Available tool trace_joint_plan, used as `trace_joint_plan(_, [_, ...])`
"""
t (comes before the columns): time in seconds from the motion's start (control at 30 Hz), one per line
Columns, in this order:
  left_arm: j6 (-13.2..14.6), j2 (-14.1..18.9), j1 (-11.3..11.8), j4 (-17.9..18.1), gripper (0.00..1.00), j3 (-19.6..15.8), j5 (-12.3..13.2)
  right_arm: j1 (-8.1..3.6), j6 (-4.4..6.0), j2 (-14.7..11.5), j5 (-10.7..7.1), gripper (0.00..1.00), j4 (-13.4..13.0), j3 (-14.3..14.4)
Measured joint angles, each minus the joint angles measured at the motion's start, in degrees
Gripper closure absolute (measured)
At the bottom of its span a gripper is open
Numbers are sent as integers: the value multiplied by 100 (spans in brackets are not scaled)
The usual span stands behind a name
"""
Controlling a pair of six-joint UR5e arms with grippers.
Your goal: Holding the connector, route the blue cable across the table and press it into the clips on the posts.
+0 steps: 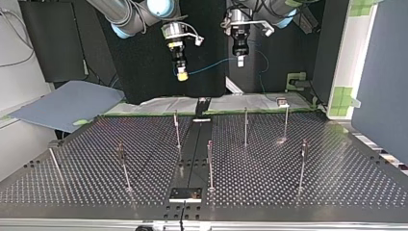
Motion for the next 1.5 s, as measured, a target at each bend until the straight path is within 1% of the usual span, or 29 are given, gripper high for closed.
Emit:
trace_joint_plan(0.83, [9, -4, -1, 1, 100, -4, 3, -1, 0, 0, 0, 100, 0, 0])
trace_joint_plan(1.13, [68, -196, -8, 9, 100, -77, 26, 0, -17, 0, 0, 100, 0, 8])
trace_joint_plan(1.5, [70, -210, -9, 9, 100, -79, 26, 0, -18, 0, 0, 100, 0, 8])
